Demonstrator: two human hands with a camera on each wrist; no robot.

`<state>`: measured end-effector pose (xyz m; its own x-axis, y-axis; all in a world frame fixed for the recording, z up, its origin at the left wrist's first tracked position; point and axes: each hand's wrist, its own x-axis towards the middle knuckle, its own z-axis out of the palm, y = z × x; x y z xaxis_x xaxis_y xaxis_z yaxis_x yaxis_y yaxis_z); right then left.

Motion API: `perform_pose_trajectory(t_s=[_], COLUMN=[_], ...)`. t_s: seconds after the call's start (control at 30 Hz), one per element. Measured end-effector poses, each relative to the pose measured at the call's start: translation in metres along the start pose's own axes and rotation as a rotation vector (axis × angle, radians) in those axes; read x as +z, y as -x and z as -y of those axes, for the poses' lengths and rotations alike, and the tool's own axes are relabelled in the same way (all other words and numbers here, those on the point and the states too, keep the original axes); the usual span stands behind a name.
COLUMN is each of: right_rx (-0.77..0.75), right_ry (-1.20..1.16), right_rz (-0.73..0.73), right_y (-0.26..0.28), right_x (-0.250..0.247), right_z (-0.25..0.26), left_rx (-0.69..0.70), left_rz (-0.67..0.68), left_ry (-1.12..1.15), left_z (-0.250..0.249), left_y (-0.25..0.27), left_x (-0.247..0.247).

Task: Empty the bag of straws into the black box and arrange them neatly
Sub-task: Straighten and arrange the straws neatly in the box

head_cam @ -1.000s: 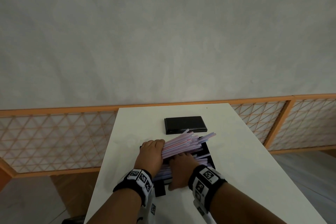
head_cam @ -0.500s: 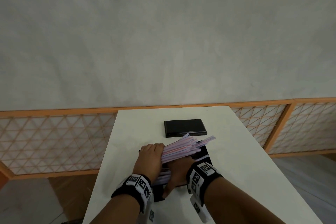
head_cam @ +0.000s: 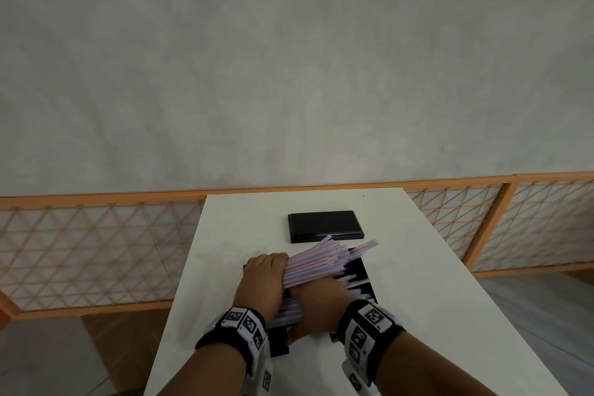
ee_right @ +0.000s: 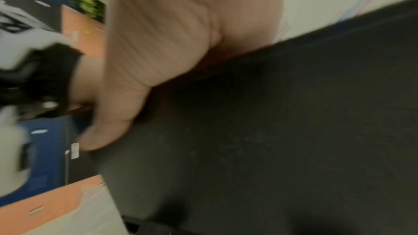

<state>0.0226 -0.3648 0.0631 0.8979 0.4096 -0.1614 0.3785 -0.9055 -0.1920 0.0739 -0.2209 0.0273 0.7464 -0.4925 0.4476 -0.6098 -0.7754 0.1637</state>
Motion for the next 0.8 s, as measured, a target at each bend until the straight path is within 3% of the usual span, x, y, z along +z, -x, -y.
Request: perform_pose_trajectory(t_s=[0.13, 0.23, 0.57, 0.8], right_rx=[-0.043, 0.018, 0.1, 0.104], right_ry=[0.11, 0.107, 0.001, 0.005], right_rz=[-0.209, -0.244, 0.094, 0.156], right_y=[0.006, 0.004, -0.017, -0.019], right_x=[0.014, 0.021, 0.007, -0.001], right_z=[0.001, -0.003, -0.003, 0.001], left_rx=[-0.015, -0.029, -0.039, -0.091], left_rz=[-0.007, 0.001, 0.049, 0.093], left_ry=[0.008, 0.036, 0.074, 0.064], left_z=[-0.001, -0.001, -0.004, -0.004], left_y=[-0.001, -0.001, -0.001, -0.004], left_x=[-0.002, -0.002, -0.008, -0.006])
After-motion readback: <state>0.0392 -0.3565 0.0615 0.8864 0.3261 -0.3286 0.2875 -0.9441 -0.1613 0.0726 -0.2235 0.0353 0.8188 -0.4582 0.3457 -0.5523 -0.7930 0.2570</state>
